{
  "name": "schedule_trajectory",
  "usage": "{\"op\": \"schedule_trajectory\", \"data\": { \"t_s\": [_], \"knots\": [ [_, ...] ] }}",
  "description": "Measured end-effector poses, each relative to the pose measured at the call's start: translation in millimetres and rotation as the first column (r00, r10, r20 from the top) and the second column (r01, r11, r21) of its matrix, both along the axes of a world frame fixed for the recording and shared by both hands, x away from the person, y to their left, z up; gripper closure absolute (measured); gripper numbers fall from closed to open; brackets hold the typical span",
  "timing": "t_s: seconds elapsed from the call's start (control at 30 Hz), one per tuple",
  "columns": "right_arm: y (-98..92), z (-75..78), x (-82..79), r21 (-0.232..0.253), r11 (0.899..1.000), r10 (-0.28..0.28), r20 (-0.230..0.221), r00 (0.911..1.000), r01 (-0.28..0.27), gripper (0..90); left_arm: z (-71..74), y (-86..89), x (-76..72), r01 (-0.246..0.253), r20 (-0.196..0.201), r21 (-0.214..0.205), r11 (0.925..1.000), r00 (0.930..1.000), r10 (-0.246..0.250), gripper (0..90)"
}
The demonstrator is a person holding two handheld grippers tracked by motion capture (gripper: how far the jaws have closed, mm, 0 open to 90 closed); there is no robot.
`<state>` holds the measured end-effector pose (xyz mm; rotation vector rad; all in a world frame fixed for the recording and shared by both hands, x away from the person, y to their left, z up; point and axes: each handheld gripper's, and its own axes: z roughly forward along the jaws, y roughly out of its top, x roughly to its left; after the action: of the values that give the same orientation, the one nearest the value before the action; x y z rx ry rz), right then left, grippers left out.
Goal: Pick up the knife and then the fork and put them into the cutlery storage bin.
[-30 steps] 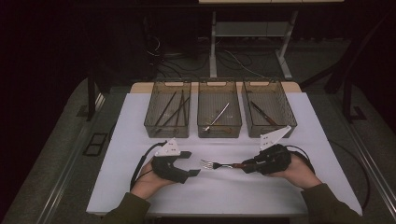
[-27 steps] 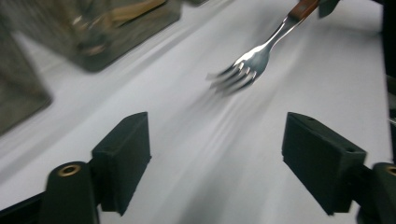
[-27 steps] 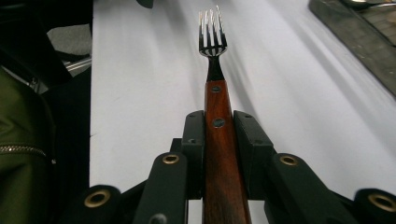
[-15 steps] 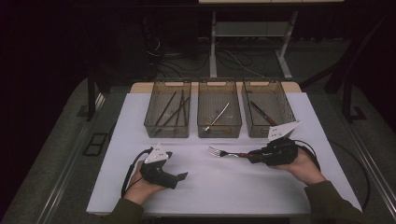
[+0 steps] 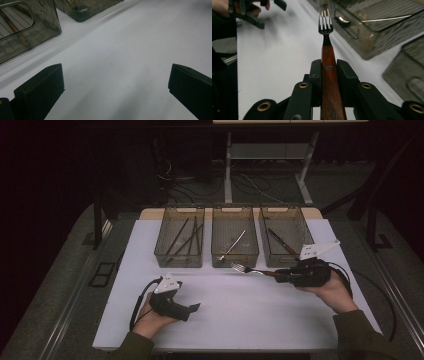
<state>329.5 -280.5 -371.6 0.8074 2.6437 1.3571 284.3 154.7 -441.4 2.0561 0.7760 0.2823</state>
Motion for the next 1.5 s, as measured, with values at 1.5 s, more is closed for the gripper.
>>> {"op": "schedule_trajectory", "data": {
  "t_s": [1.5],
  "knots": [
    [-56.2,15.6,71.2,-0.014,0.861,-0.505,0.085,0.859,0.508,74.6,-0.8,-2.1,-1.1,0.009,-0.019,-0.008,0.9999,0.9998,-0.009,0.3]
  ]
}}
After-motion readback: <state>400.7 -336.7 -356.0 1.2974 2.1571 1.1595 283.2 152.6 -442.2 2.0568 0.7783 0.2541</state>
